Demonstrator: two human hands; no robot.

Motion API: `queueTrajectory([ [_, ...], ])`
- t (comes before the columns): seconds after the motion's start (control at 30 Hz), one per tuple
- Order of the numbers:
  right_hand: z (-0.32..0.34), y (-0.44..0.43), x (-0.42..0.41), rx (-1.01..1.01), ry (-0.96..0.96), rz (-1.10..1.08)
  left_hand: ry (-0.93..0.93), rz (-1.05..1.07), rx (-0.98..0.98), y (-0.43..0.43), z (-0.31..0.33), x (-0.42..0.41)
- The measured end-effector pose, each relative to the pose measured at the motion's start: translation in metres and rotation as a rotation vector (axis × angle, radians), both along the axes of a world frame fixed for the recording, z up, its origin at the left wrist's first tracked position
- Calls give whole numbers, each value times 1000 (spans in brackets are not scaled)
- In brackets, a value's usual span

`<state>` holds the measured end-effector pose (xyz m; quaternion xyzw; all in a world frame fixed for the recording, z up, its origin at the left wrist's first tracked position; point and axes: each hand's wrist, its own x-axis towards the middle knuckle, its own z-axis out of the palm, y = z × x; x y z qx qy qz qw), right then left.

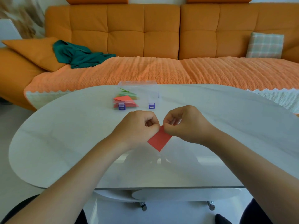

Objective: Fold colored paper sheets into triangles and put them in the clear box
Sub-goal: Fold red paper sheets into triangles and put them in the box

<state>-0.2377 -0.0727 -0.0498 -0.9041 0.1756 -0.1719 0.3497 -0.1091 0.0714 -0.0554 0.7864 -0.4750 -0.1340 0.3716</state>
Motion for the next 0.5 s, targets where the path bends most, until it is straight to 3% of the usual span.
queueTrajectory([
  [0.3, -7, -26, -2, 17, 0, -189, -80, 85, 79, 17, 8, 30],
  [0.5, -8, -2, 6, 64, -39, 23, -58, 50, 79, 15, 7, 20],
])
